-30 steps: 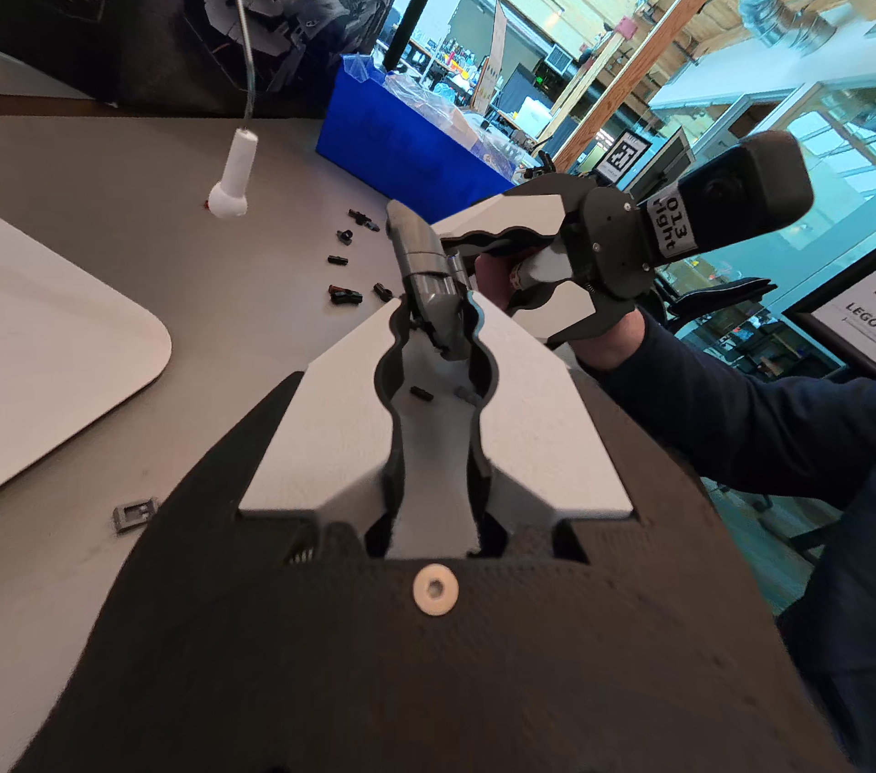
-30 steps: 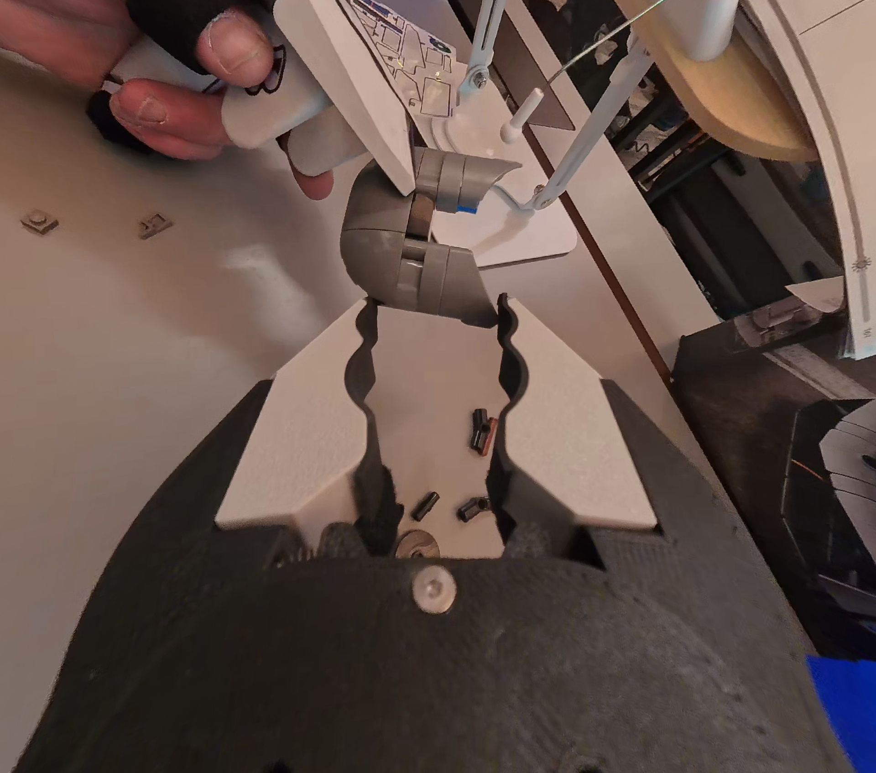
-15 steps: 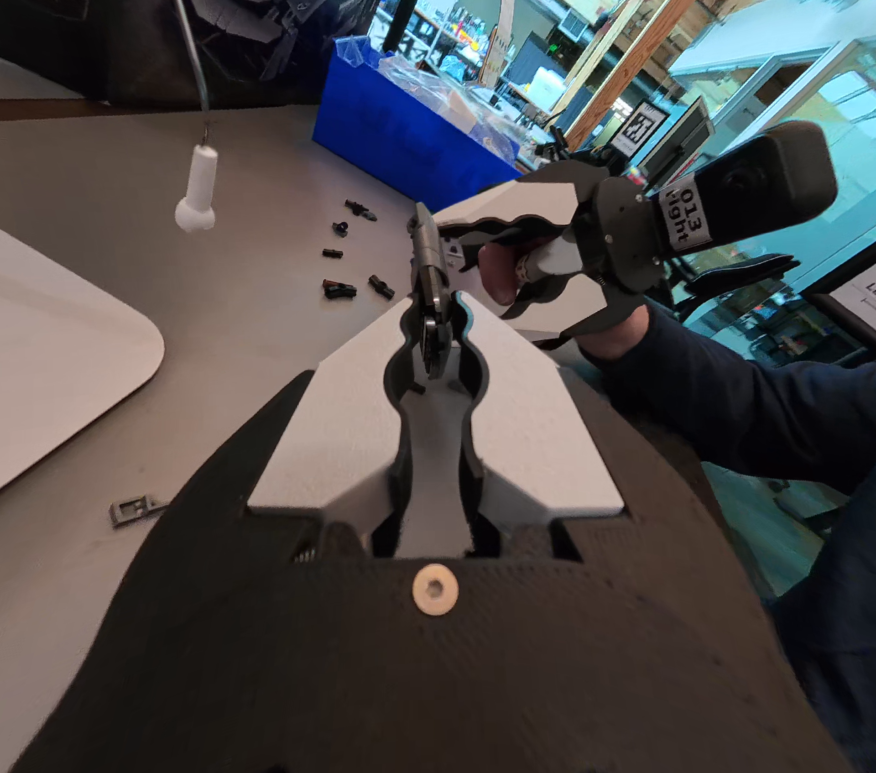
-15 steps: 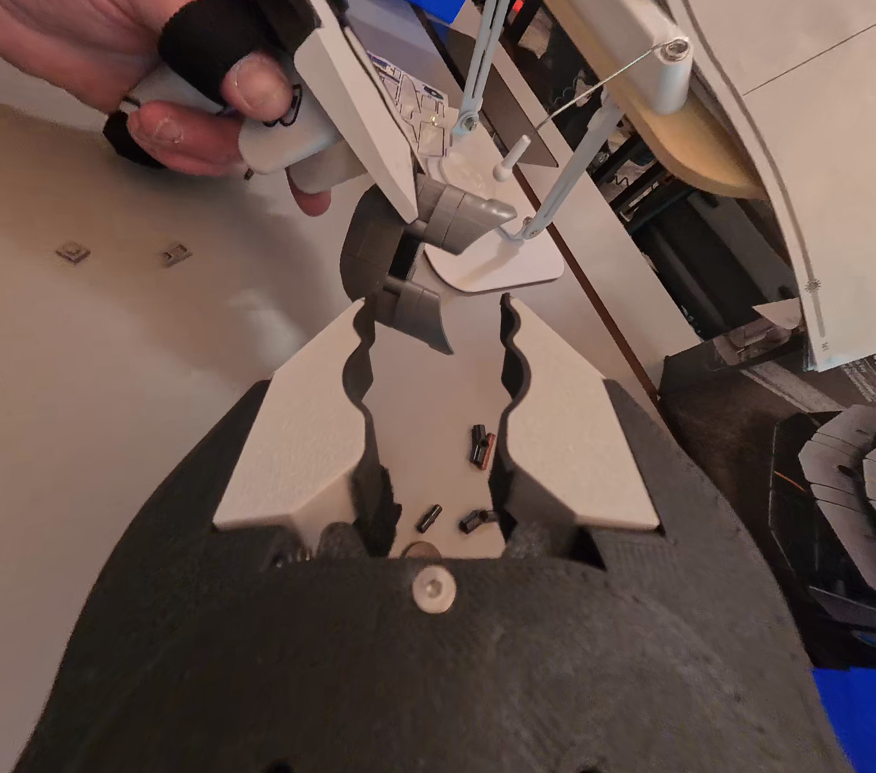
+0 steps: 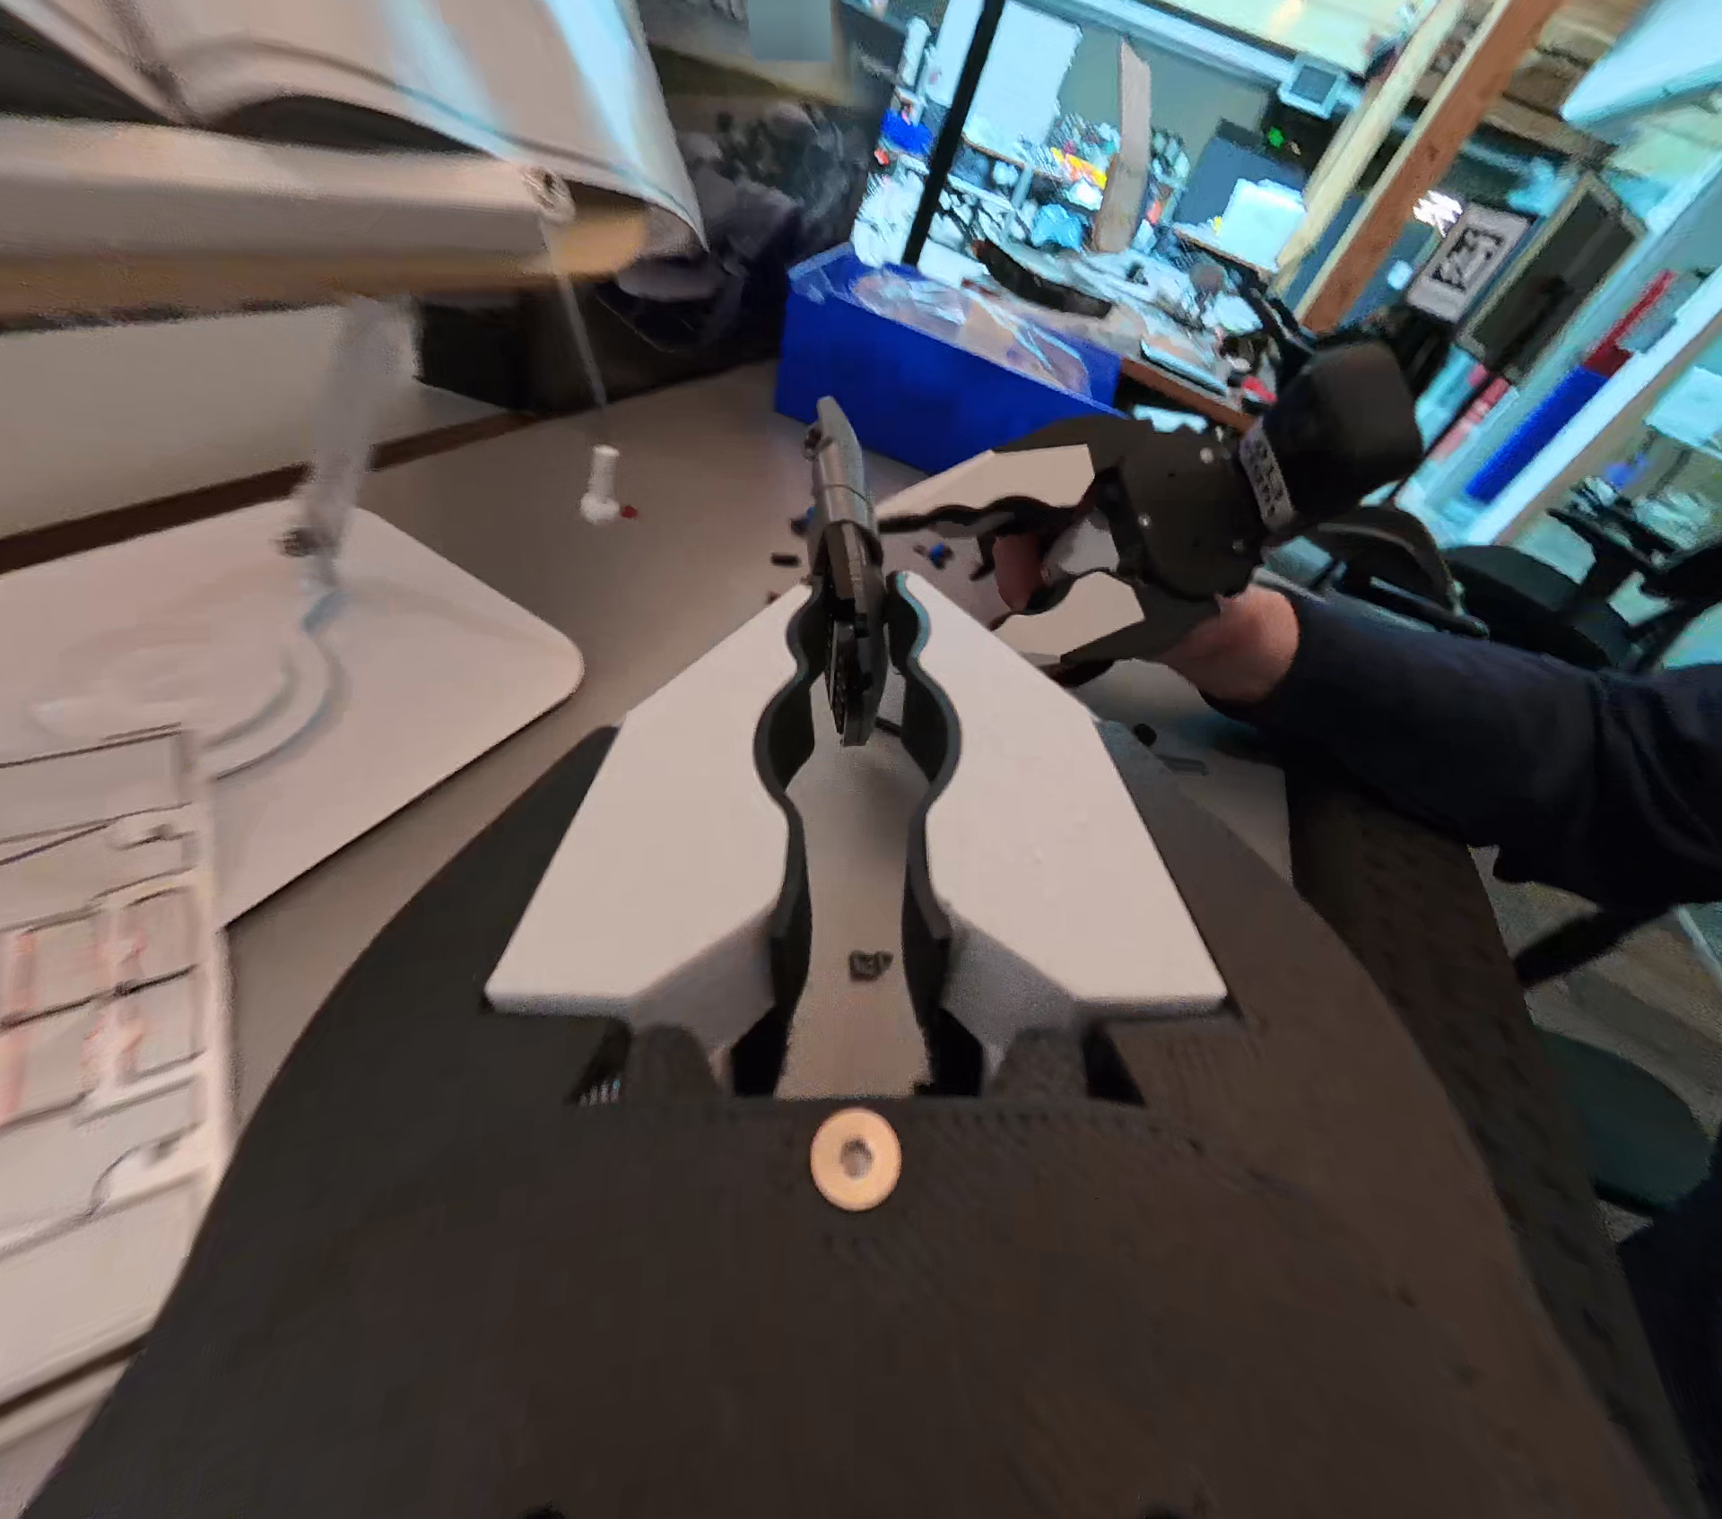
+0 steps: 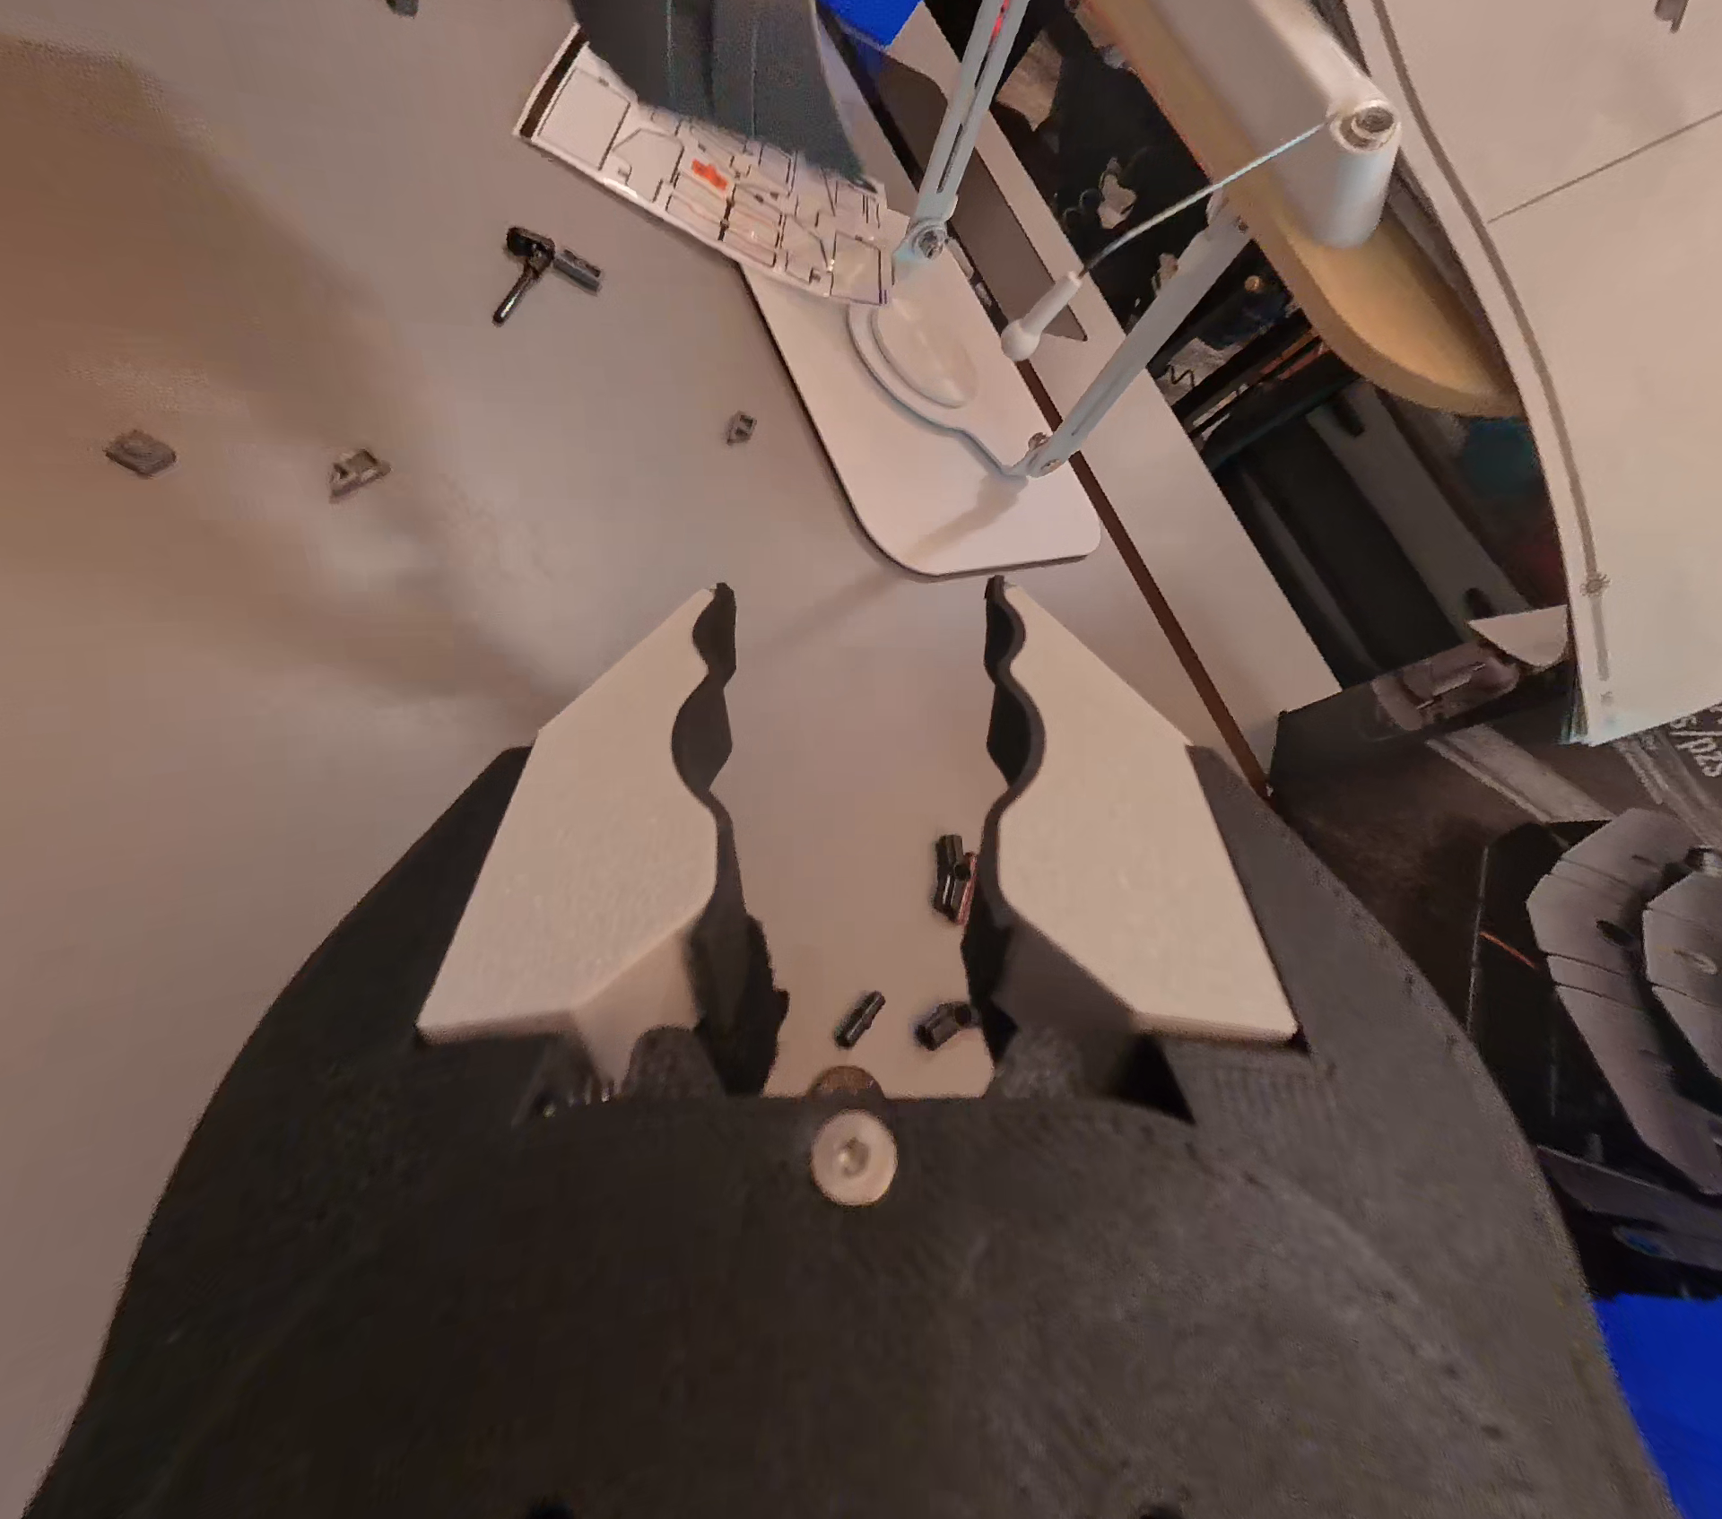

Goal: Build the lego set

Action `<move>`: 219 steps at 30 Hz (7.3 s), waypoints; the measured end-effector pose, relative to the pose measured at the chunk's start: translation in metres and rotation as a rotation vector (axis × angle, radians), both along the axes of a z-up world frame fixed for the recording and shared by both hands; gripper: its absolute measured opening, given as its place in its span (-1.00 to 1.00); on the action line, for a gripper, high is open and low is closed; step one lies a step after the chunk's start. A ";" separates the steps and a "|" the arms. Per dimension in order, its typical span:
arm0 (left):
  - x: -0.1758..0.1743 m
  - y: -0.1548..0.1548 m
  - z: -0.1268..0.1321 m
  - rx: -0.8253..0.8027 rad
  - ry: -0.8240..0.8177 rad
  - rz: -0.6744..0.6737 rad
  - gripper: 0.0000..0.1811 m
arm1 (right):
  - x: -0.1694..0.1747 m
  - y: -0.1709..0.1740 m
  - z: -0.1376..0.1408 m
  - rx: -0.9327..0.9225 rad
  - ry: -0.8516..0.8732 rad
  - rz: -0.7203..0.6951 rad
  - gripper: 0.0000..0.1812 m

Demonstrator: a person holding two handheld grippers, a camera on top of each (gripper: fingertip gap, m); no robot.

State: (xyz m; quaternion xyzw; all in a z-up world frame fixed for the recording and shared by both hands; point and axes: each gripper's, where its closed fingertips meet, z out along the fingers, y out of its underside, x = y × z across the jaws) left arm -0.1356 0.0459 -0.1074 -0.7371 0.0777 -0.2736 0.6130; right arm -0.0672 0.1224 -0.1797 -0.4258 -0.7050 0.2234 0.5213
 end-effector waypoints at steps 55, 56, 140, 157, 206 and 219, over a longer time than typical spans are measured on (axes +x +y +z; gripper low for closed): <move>-0.231 -0.177 -0.014 0.154 -0.532 0.743 -0.89 | -0.008 -0.037 0.004 0.028 0.006 0.090 -0.47; -0.231 -0.177 -0.014 0.151 -0.528 0.745 -0.89 | -0.008 -0.037 0.003 0.026 0.006 0.090 -0.47; 0.064 0.029 0.036 0.266 -0.344 -0.293 -0.90 | -0.005 -0.045 0.091 -0.840 0.322 0.351 -0.73; 0.046 0.038 0.025 0.264 -0.220 -0.159 -0.78 | -0.006 -0.037 0.091 -0.090 0.345 0.100 -0.84; 0.043 0.038 0.000 0.160 0.188 -0.075 -0.55 | -0.010 -0.031 0.031 -0.123 0.040 0.163 -0.85; 0.043 0.046 -0.049 -0.073 0.232 -0.113 -0.78 | -0.012 -0.034 0.015 -0.174 -0.033 0.166 -0.85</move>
